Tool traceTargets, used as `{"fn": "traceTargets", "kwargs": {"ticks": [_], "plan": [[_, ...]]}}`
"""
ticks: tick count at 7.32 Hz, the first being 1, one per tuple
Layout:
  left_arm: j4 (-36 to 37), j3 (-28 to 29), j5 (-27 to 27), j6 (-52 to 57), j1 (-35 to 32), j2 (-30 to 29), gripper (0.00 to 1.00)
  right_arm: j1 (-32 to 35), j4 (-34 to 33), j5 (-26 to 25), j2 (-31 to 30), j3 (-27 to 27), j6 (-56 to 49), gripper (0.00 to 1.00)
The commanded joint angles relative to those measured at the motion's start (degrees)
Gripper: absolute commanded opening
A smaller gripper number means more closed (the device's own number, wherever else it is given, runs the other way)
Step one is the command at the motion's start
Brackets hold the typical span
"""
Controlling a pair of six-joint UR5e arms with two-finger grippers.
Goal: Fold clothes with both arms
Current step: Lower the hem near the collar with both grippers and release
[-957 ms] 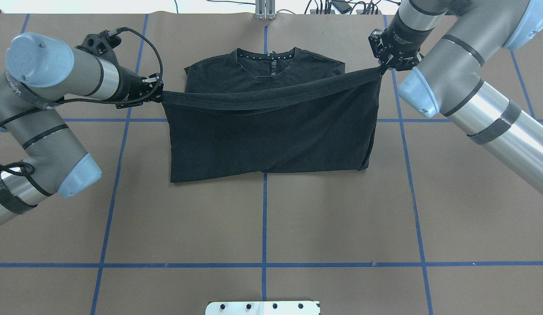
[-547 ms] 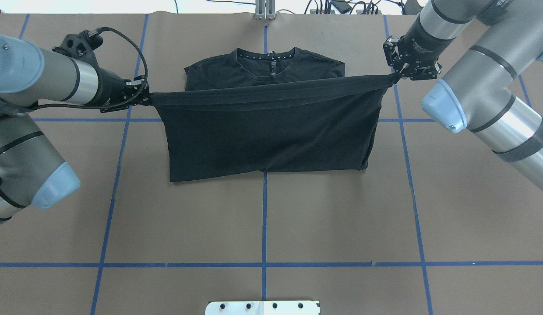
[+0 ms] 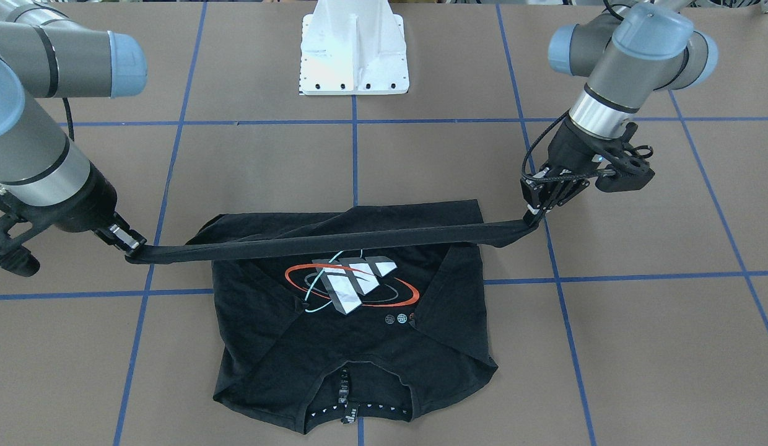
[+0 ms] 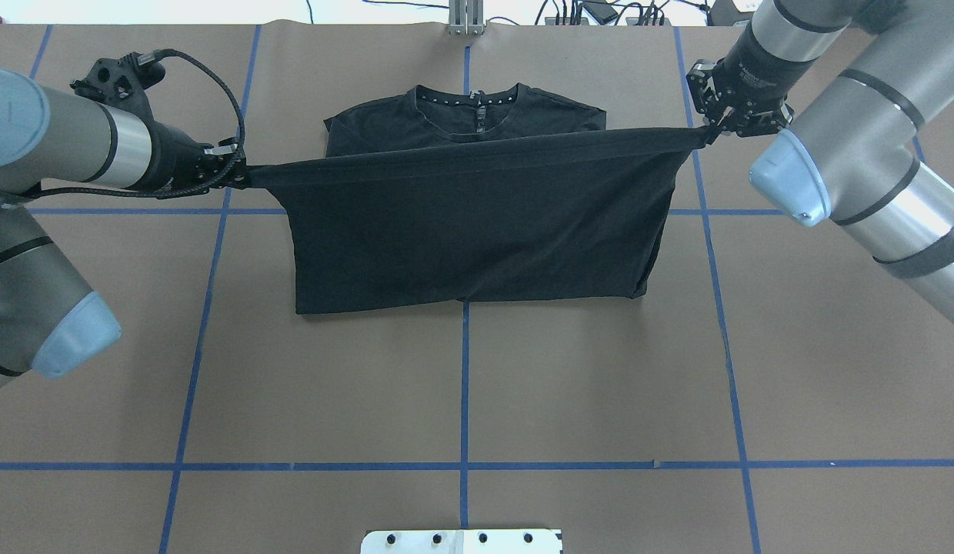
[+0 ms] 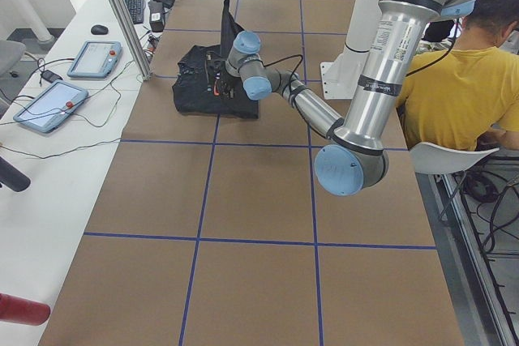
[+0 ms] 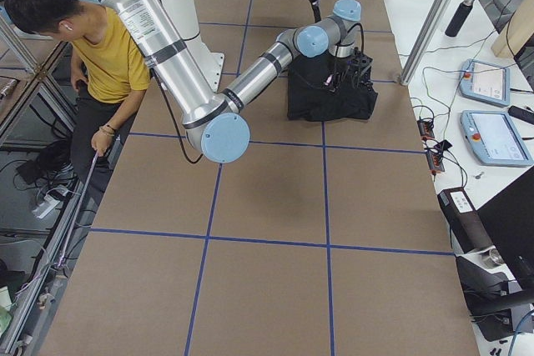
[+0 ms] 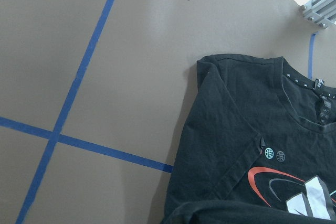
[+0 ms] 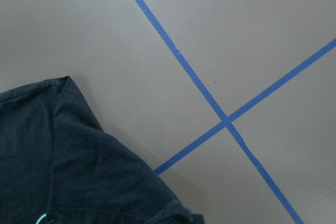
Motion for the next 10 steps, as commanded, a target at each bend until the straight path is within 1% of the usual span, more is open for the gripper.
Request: {"fn": "traceTargets", "kwargs": {"ticks": [1,2,3,5,6,7,8,9,10], "plan": [[-0.1,5.8,0.1,0.2,-0.9,-4.9,0.0,0.4,0.3,-0.3,4.0,-6.1,-1.1,0.0],[-0.4,8.3,0.1,0.2,-1.1,-6.4,0.0,0.4,1.5,-0.3,5.3,-8.6,-1.6,0.0],[-0.5,10.7,0.9,0.2,-1.1,-8.5,0.0,0.4,5.0,-0.4,6.5,-12.5,-1.6,0.0],[-0.8,17.8,2.1,0.2,-1.1,-13.3,0.0,-1.4,10.4,-0.5,6.6,-17.0,-0.9,0.0],[-3.6,21.5,2.3,0.2,-1.1,-13.8,0.0,-2.1,11.0,-0.6,6.5,-18.0,-1.0,0.0],[-9.1,26.5,2.9,0.2,-1.1,-13.9,0.0,-3.4,11.2,-2.1,6.5,-19.2,-1.3,0.0],[-11.4,28.5,3.0,0.2,-1.1,-14.1,0.0,-4.8,13.5,-4.7,6.5,-21.0,-1.2,0.0],[-11.4,28.6,3.0,0.2,-1.1,-14.1,0.0,-4.7,15.3,-5.0,6.5,-21.8,-1.1,0.0],[-11.5,28.7,3.0,0.1,-1.1,-14.1,0.0,-4.7,15.8,-5.1,6.6,-22.7,-1.3,0.0]]}}
